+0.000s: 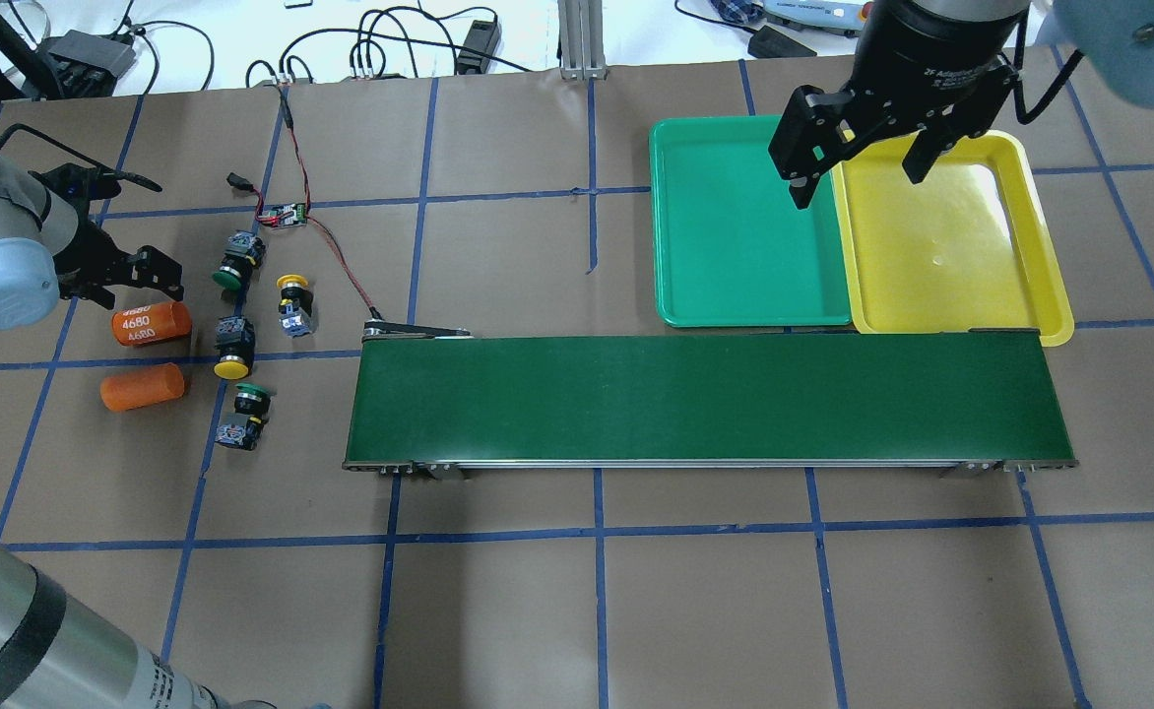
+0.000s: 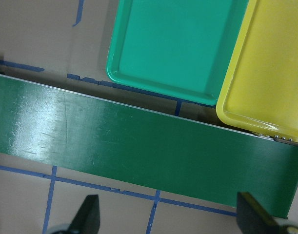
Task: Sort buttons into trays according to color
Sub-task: 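Lower the left gripper and close it on the orange cylinder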
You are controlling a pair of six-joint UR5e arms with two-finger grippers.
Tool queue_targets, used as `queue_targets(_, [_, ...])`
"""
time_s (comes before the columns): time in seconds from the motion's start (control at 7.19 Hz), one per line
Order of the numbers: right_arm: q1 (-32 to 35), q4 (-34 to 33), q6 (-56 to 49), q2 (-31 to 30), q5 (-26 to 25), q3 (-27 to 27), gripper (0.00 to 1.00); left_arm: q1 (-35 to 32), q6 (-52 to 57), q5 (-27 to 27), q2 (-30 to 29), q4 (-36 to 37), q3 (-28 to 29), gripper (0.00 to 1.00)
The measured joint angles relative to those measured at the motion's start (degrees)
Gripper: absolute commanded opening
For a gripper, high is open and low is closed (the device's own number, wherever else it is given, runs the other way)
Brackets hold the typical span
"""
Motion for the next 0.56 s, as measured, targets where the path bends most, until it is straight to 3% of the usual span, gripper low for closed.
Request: queue_targets(0.56, [0.0,0.0,0.0,0.0,0.0,0.0,1.00,0.0,0.2,0.2,-0.2,-0.7,-0.1,1.00])
